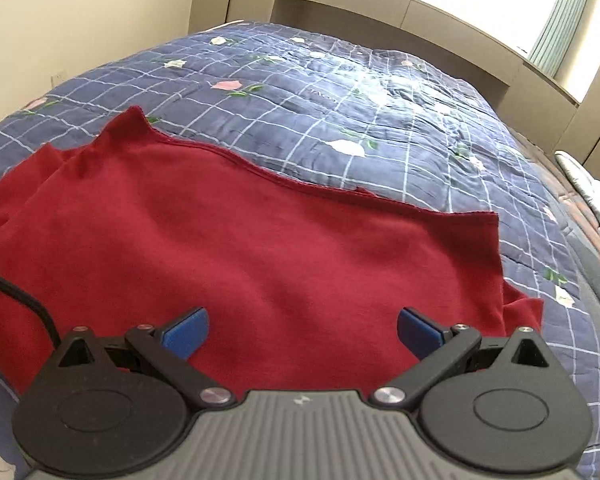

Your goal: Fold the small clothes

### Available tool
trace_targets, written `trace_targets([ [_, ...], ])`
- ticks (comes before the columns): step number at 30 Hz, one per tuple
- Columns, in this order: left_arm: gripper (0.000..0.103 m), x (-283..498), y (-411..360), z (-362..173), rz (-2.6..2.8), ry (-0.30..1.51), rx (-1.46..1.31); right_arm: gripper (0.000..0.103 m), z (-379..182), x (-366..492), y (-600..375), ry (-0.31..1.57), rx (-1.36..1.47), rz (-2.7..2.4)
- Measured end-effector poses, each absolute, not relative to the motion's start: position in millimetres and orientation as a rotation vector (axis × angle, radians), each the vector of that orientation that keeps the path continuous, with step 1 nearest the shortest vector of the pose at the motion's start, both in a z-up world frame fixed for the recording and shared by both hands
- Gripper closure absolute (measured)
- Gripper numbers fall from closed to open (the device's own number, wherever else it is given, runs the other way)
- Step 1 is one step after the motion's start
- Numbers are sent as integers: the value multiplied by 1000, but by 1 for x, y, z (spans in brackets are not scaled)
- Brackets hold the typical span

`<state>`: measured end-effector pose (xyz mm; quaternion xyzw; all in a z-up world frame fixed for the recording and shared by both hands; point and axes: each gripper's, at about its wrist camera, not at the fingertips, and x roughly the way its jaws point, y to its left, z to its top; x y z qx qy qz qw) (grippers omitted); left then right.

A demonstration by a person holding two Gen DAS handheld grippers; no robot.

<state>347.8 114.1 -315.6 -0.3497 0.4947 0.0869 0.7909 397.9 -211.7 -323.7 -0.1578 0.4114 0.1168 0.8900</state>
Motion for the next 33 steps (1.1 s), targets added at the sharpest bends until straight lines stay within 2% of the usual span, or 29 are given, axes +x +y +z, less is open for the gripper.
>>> trace_targets([
  [11, 1, 357, 108, -336, 214, 1107, -745, 0, -341, 393, -210, 939, -271, 278],
  [18, 1, 369, 110, -341, 208, 1128, -737, 0, -347, 385, -212, 900, -277, 276],
  [20, 3, 369, 110, -339, 200, 1123, -738, 0, -346, 382, -210, 889, -281, 272],
  [22, 9, 369, 109, -338, 188, 1115, -749, 0, -348, 380, -210, 879, -280, 264],
  [29, 18, 374, 101, -342, 207, 1133, -701, 0, -353, 372, -213, 833, -259, 261],
  [33, 30, 375, 99, -340, 222, 1144, -672, 0, -354, 371, -216, 826, -241, 268],
])
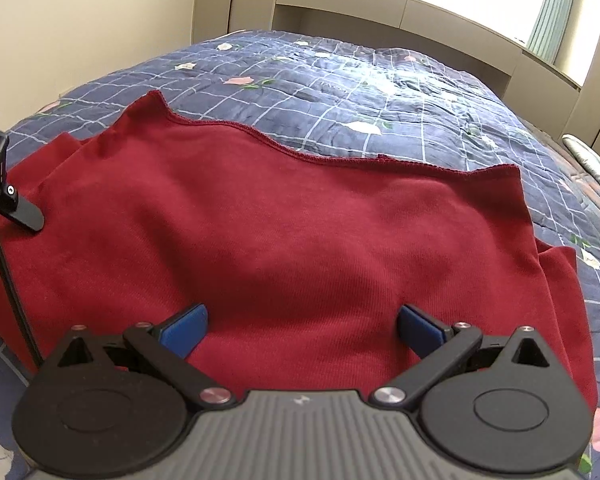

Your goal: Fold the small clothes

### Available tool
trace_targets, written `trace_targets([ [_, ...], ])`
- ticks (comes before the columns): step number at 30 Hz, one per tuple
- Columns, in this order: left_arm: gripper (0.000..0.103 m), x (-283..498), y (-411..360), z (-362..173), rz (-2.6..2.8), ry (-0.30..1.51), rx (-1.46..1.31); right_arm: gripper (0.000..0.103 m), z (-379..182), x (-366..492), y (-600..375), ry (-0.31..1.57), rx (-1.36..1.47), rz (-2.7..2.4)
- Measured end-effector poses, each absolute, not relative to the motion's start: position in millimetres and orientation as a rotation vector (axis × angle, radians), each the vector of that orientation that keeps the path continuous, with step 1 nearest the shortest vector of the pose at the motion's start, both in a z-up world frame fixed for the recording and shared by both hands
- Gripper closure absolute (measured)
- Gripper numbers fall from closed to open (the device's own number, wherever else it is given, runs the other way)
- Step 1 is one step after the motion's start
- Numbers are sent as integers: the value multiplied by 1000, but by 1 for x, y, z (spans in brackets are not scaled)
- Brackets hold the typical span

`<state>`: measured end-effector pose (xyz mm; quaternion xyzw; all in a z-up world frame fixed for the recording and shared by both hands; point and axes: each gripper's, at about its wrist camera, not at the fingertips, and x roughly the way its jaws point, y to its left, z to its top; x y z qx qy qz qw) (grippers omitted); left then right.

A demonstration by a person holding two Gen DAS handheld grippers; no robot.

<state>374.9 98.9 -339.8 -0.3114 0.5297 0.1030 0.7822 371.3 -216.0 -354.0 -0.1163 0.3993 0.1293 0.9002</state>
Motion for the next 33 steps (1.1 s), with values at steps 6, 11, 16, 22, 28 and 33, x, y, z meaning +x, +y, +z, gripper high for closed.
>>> trace_targets([
  [6, 38, 375, 93, -339, 220, 1135, -654, 0, -354, 372, -218, 827, -232, 276],
  [11, 55, 373, 90, -338, 228, 1125, -657, 0, -354, 371, -218, 827, -229, 284],
  [16, 82, 373, 85, -330, 228, 1092, -658, 0, -352, 376, -218, 856, -226, 291],
  [22, 87, 370, 77, -311, 227, 1024, -655, 0, -343, 388, -221, 942, -232, 337],
  [28, 88, 372, 51, -280, 181, 943, -539, 0, -322, 392, -250, 966, -171, 390],
  [33, 89, 376, 22, -252, 135, 877, -461, 0, -304, 391, -290, 942, -149, 340],
])
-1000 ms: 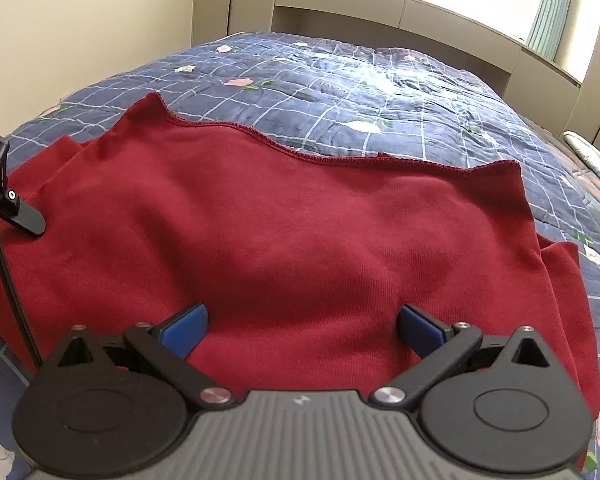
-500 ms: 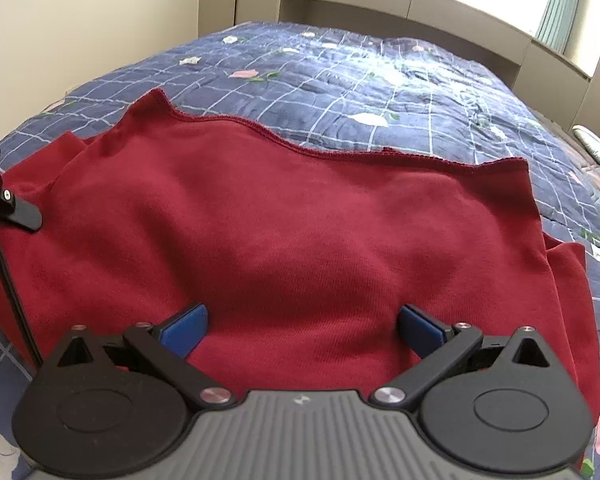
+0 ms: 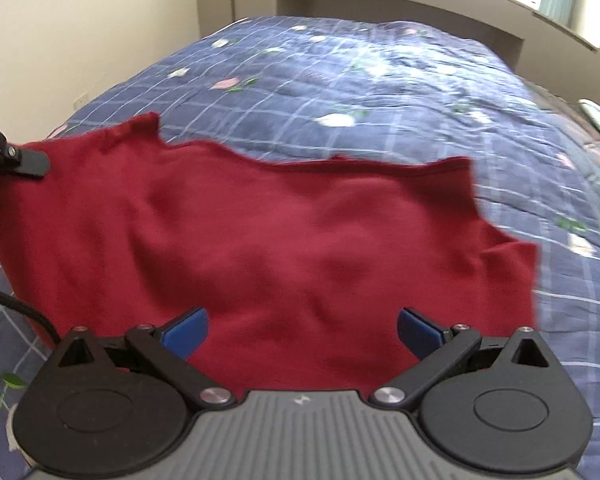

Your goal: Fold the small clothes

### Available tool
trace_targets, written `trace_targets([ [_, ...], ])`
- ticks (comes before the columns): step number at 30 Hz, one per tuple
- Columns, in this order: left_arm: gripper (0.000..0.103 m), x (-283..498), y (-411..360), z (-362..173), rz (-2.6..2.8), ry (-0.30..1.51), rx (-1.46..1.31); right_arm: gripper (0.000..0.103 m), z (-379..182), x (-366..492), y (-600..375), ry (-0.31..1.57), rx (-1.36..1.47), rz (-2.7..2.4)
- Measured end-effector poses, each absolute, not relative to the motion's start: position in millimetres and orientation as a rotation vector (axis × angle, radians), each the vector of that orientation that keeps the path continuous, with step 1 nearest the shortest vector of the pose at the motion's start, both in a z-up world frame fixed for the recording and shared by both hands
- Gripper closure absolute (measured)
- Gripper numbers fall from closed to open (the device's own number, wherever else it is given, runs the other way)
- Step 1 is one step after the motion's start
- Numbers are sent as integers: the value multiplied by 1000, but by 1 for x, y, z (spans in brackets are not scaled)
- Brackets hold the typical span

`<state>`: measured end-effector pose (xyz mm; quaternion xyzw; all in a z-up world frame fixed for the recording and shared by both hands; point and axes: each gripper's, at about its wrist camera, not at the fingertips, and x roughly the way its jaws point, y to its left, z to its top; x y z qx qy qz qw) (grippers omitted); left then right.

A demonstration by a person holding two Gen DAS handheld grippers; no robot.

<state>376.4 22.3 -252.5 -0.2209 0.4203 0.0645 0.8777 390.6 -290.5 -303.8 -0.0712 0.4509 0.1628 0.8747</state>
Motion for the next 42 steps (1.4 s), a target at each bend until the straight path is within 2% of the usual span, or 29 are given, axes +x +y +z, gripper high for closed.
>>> trace_targets([
  [7, 89, 391, -44, -212, 12, 809, -320, 0, -284, 382, -361, 946, -108, 281],
  [13, 89, 401, -144, -196, -226, 793, -75, 0, -275, 367, -423, 948, -68, 163],
  [18, 87, 399, -228, -214, -430, 875, 97, 0, -279, 355, -467, 985, -48, 50],
  [23, 83, 396, -252, -238, -461, 954, 127, 0, -287, 343, -493, 1013, -36, -16],
  [29, 48, 392, -250, -241, -481, 977, 100, 0, -289, 343, -502, 1014, -28, -43],
  [31, 33, 388, -246, -239, -477, 995, 76, 0, -285, 351, -501, 995, -43, -32],
  [34, 19, 380, -234, -236, -495, 1031, 13, 0, -276, 370, -496, 951, -68, -6],
  [39, 9, 358, -210, -236, -471, 1087, -57, 0, -255, 406, -477, 869, -33, 137],
  [42, 7, 342, -191, -237, -406, 1117, -60, 0, -243, 426, -455, 833, -20, 248],
])
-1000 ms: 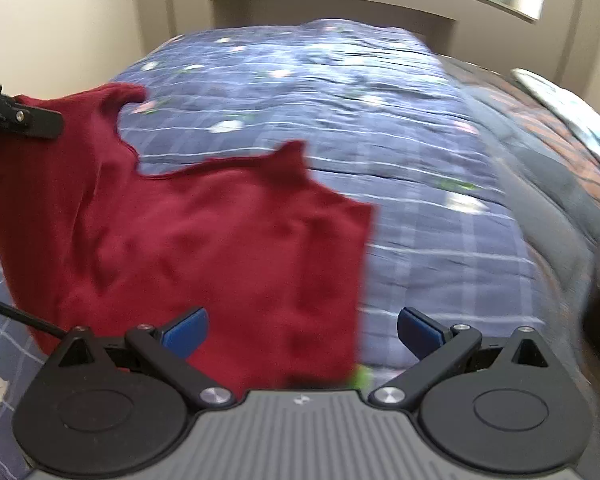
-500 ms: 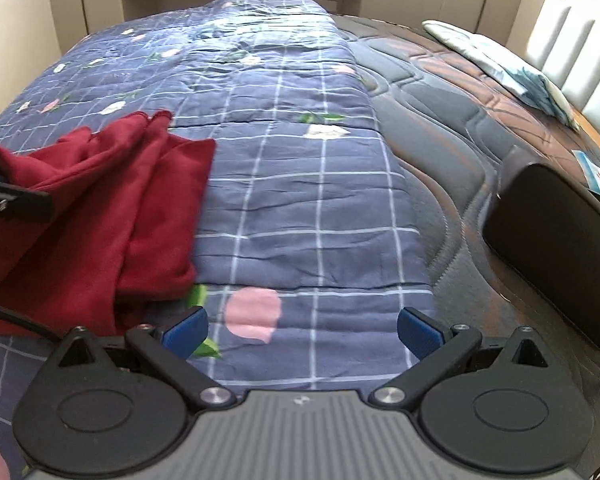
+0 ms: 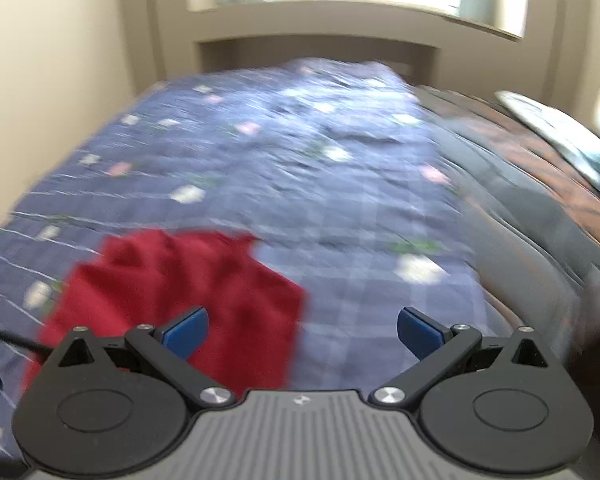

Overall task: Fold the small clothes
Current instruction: 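Fold the held edge over the bundle with the left gripper and release, then grasp the folded red bundle edge with the right gripper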

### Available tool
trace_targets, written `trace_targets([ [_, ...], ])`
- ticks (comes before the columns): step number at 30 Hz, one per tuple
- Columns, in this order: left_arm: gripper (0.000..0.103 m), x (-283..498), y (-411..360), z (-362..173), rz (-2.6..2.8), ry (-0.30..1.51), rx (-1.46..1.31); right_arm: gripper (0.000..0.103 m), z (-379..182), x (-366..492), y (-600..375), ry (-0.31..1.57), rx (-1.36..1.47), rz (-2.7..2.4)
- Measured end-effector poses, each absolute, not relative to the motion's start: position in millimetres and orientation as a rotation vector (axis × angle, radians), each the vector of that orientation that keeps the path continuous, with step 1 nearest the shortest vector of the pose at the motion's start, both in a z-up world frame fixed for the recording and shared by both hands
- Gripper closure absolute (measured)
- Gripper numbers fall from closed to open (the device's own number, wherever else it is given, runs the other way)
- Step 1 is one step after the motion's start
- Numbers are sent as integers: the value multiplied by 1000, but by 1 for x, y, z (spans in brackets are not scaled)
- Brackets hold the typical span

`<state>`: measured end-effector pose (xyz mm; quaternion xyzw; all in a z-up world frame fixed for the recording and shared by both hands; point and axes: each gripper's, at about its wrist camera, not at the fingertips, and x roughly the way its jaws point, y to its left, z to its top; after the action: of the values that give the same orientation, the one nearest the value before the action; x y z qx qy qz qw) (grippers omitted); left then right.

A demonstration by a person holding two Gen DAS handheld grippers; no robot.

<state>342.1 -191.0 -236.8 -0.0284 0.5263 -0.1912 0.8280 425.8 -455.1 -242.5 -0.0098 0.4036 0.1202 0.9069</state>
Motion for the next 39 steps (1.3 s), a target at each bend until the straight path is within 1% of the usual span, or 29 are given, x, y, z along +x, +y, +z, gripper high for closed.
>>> trace_targets([
  [4, 4, 326, -153, -242, -240, 1156, -92, 0, -231, 442, -414, 822, 26, 449],
  [6, 2, 320, -129, -248, -113, 1170, -133, 0, -229, 444, -389, 841, 42, 562],
  [11, 2, 321, -79, -268, 261, 1220, -205, 1, -236, 433, -333, 904, 9, 690],
  [13, 2, 322, -63, -273, 320, 1221, -277, 6, -245, 426, -316, 933, -18, 697],
  [15, 2, 322, -54, -275, 358, 1210, -328, 20, -254, 420, -303, 967, -57, 682],
  [16, 2, 322, -53, -276, 362, 1204, -339, 23, -257, 417, -300, 974, -70, 667],
  [17, 2, 325, -54, -276, 362, 1199, -345, 29, -260, 415, -299, 980, -81, 647],
  [19, 2, 326, -55, -275, 351, 1190, -347, 45, -264, 412, -304, 985, -78, 615],
  [20, 2, 327, -56, -275, 342, 1189, -346, 67, -263, 412, -310, 982, -70, 595],
  [21, 2, 327, -57, -275, 333, 1189, -344, 84, -261, 412, -317, 977, -54, 566],
  [22, 2, 328, -59, -275, 323, 1191, -341, 85, -258, 413, -325, 972, -32, 549],
  [24, 2, 326, -64, -275, 307, 1194, -334, 92, -250, 415, -348, 945, 66, 515],
  [29, 2, 332, -72, -274, 275, 1201, -310, 94, -234, 415, -421, 907, 289, 367],
  [32, 2, 339, -76, -272, 249, 1195, -298, 95, -244, 415, -464, 931, 393, 260],
  [35, 2, 348, -81, -270, 211, 1177, -318, 98, -268, 413, -495, 981, 474, 177],
  [36, 2, 350, -82, -270, 196, 1169, -336, 102, -276, 414, -502, 997, 498, 150],
  [38, 2, 358, -84, -270, 149, 1143, -394, 102, -289, 412, -512, 1021, 518, 107],
  [39, 2, 362, -85, -270, 122, 1131, -425, 100, -294, 412, -518, 1037, 539, 97],
])
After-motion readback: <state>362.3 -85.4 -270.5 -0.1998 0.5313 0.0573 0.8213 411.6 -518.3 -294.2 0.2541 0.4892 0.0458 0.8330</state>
